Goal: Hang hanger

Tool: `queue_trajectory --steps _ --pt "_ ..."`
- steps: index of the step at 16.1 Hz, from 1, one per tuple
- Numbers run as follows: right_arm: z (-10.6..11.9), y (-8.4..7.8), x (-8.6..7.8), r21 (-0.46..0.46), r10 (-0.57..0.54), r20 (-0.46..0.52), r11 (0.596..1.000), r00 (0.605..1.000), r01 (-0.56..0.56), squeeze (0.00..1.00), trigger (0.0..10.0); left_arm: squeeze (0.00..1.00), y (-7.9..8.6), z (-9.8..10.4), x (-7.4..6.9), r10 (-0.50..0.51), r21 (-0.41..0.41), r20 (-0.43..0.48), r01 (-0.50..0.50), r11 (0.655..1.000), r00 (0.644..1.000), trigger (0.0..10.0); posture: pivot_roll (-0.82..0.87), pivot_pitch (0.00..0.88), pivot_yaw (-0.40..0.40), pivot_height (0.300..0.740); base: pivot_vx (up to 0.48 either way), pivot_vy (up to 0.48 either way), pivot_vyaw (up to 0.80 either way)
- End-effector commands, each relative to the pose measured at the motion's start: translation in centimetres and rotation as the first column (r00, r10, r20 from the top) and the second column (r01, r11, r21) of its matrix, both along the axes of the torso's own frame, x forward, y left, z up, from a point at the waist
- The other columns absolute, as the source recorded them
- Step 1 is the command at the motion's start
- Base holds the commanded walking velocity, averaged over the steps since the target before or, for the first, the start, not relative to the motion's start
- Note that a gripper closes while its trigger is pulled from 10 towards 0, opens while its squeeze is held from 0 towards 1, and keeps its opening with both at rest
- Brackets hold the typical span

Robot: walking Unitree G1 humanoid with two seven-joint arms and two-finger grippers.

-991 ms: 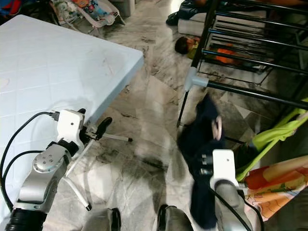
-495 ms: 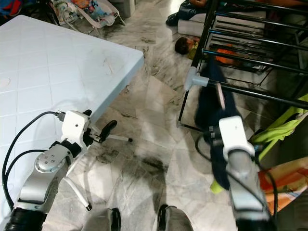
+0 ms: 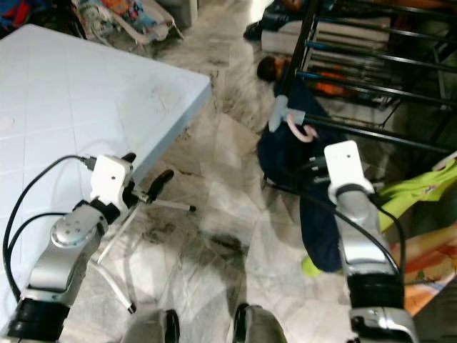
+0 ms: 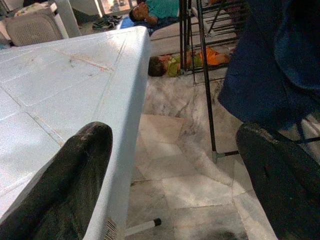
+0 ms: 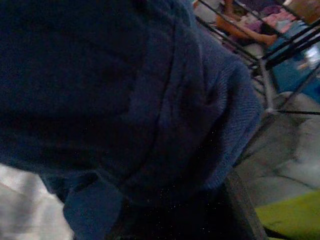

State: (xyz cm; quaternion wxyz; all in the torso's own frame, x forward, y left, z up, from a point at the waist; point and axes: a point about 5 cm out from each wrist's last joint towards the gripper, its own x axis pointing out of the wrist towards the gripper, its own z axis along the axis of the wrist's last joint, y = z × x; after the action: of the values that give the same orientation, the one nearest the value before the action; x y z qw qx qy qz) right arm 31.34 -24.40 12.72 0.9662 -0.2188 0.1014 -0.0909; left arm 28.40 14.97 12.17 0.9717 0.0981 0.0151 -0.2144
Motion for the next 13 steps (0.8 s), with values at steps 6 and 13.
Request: queue_trajectory --steps 6,13 --pt "-1.1 1.2 -3.9 0.181 -0.062 0.061 0.982 0.996 0.050 0.00 10.0 0.00 -0.2 -0.7 -0.8 -0.002 0.001 -0.023 0.002 1.000 1.000 10.0 -0.01 0.112 0.006 0.740 0.000 0.000 0.00" --pt "-3.0 1.3 -8.6 0.183 -0.139 -0.009 0.973 0.990 0.138 0.00 10.0 0.00 -0.3 -0.9 -0.9 -0.016 0.012 -0.029 0.016 1.000 0.999 10.0 -0.03 0.126 0.020 0.740 0.000 0.000 0.00"
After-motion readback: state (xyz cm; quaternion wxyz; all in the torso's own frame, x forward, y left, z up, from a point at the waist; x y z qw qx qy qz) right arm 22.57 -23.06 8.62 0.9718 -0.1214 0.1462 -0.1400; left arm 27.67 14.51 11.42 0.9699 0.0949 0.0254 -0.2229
